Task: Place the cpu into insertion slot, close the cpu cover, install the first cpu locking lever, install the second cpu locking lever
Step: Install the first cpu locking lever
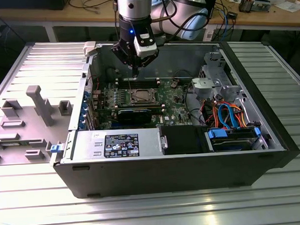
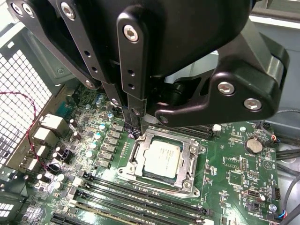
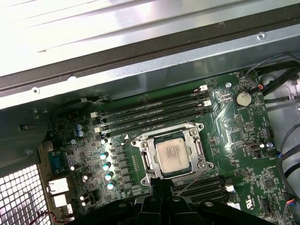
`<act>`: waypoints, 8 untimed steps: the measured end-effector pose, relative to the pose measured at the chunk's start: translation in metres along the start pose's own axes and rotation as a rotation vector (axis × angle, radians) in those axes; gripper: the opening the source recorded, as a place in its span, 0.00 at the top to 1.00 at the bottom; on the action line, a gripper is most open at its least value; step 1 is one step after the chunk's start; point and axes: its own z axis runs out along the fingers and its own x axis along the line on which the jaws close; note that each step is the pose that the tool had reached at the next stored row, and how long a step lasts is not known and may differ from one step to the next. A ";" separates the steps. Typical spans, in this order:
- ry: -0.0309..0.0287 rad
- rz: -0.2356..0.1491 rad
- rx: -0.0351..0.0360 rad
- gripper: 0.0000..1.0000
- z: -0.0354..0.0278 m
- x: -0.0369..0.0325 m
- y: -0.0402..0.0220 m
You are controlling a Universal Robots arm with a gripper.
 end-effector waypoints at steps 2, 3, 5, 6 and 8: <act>0.0000 -0.002 0.0001 0.89 0.0000 0.0000 0.0000; 0.0001 -0.005 0.0000 0.89 0.0000 0.0000 0.0000; 0.0002 -0.010 0.0001 0.89 0.0000 0.0000 0.0000; 0.0002 -0.013 0.0000 0.89 0.0000 0.0000 0.0000; 0.0003 -0.022 0.0001 0.89 0.0000 0.0000 0.0000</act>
